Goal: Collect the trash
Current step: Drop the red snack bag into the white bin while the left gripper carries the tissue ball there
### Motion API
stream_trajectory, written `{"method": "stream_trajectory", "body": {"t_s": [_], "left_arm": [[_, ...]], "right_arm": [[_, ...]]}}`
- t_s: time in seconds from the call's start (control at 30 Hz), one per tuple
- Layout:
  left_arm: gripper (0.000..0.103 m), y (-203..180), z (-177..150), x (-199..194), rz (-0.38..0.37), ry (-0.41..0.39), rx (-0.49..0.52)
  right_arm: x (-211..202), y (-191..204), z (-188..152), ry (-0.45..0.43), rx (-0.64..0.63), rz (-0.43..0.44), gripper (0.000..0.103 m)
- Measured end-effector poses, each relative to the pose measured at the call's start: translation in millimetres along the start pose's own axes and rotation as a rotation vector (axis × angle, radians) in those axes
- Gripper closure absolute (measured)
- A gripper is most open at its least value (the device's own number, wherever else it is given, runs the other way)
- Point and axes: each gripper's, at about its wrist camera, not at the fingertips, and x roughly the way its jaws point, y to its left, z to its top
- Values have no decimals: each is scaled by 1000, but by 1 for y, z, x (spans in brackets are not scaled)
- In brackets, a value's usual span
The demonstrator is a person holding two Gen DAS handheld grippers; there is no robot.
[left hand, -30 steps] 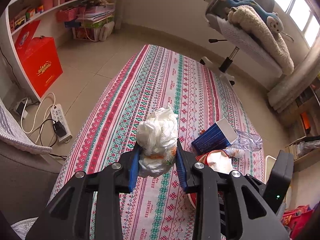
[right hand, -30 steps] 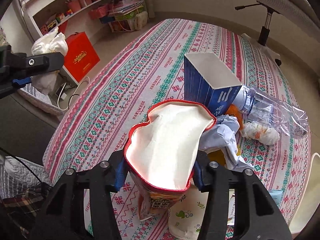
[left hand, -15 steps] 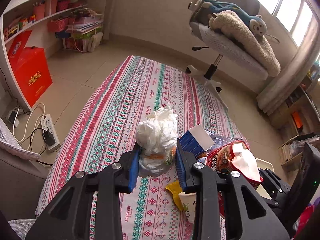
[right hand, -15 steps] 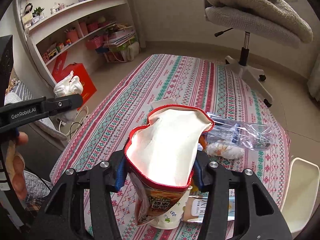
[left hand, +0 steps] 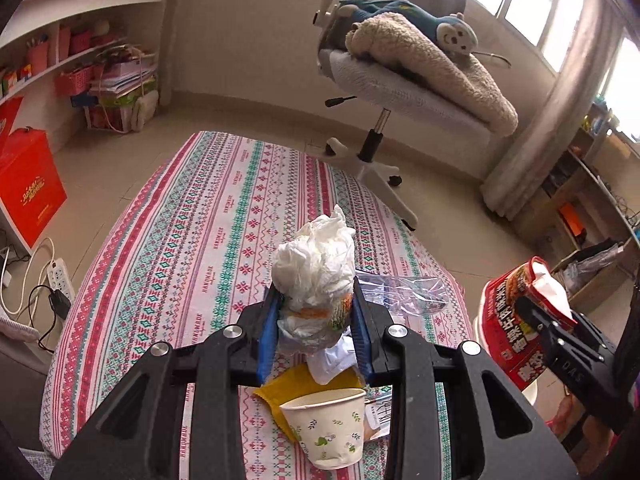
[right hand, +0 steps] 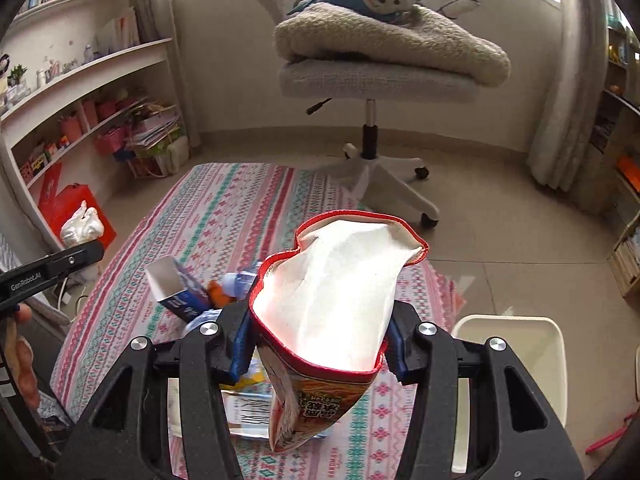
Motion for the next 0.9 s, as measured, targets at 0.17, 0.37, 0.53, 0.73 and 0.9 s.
{"method": "stream_trajectory", "body": {"t_s": [0.17, 0.37, 0.53, 0.73, 0.9], "left_arm": [[71, -32, -6, 10, -29, -1, 49], [71, -74, -20, 19, -59, 9, 136], [71, -114, -27, 27, -113, 23, 167], [71, -179, -44, 40, -201, 59, 221], [71, -238, -62, 51, -258, 91, 298]], "right_arm": [[-13, -65, -6, -8, 84, -145, 54], [-29, -136, -20, 6, 211, -249, 54], [-43, -175, -27, -12, 309, -321, 37], [-67, -211, -31, -90, 391, -415, 14], [-80, -232, -35, -123, 429, -460, 10]]}}
